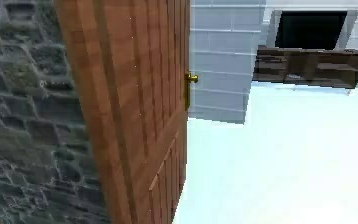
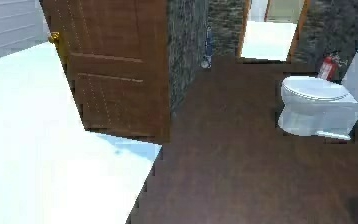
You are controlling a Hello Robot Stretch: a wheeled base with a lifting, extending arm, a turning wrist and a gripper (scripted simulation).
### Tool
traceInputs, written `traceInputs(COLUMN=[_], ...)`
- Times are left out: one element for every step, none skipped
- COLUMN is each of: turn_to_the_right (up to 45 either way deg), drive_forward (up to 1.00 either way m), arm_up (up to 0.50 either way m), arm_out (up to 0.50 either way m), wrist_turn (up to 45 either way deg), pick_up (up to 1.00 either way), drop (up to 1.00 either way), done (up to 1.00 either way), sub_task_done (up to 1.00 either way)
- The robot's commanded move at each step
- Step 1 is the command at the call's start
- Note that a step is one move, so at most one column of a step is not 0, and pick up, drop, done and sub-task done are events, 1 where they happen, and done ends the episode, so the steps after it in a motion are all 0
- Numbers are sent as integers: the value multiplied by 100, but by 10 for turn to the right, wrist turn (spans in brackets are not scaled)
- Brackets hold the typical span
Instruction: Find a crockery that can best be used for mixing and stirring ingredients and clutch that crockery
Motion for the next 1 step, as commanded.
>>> traceInputs(turn_to_the_right=[450], drive_forward=[0], arm_up=[0], arm_out=[0], wrist_turn=[0], pick_up=[0], drop=[0], done=[0], sub_task_done=[0])
